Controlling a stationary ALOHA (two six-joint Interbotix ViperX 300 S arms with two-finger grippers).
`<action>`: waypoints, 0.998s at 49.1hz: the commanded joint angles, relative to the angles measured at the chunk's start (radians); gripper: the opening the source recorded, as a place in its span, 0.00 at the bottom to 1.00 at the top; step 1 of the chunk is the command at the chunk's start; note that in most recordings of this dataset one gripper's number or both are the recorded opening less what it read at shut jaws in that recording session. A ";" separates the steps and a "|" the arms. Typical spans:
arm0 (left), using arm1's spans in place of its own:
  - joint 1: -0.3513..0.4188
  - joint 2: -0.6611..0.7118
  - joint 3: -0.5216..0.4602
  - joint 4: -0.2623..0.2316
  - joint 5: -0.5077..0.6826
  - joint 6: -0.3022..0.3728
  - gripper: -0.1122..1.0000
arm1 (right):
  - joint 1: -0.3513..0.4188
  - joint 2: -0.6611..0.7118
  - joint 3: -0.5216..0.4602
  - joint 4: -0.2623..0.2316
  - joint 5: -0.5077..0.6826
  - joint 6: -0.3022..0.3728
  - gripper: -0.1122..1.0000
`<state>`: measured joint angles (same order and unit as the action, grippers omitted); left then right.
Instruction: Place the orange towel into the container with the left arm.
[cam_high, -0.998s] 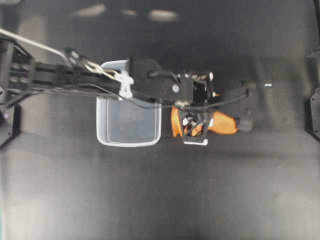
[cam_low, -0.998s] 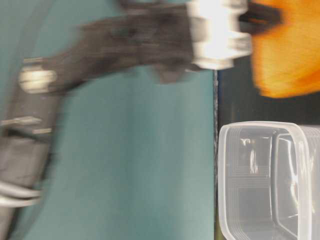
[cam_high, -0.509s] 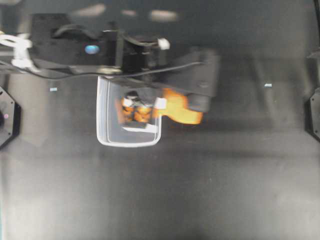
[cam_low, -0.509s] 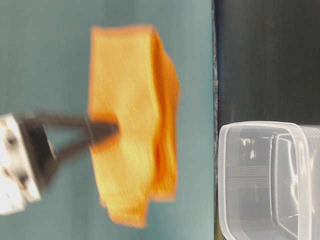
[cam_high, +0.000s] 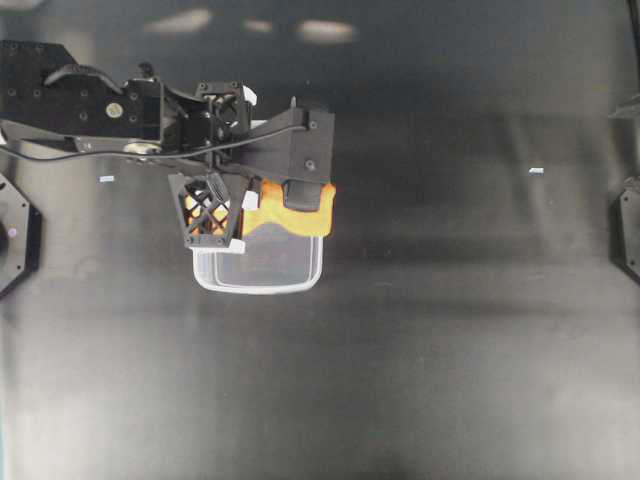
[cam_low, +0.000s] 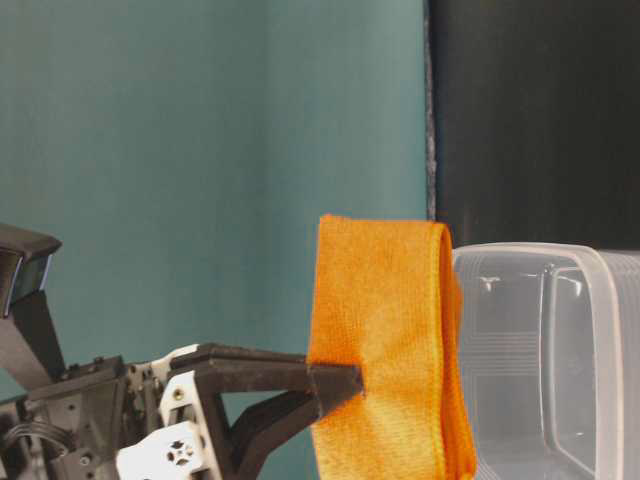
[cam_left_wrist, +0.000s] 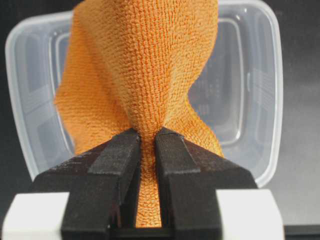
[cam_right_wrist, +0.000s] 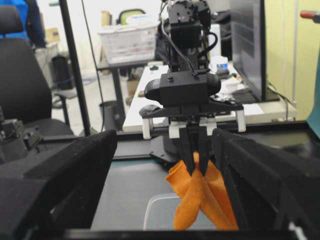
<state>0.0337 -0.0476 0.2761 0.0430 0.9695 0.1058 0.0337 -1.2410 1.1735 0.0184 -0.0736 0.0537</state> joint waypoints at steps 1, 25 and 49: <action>0.011 -0.011 0.003 0.002 -0.017 0.000 0.16 | 0.002 0.014 -0.008 0.003 -0.006 0.000 0.77; 0.012 -0.012 0.057 0.003 -0.049 -0.003 0.16 | 0.000 0.014 -0.006 0.003 -0.006 0.002 0.77; -0.005 -0.094 -0.005 0.002 -0.058 -0.011 0.91 | 0.000 0.014 -0.006 0.003 0.005 0.002 0.77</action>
<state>0.0322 -0.0736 0.3175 0.0414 0.9158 0.0951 0.0337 -1.2410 1.1750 0.0184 -0.0690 0.0537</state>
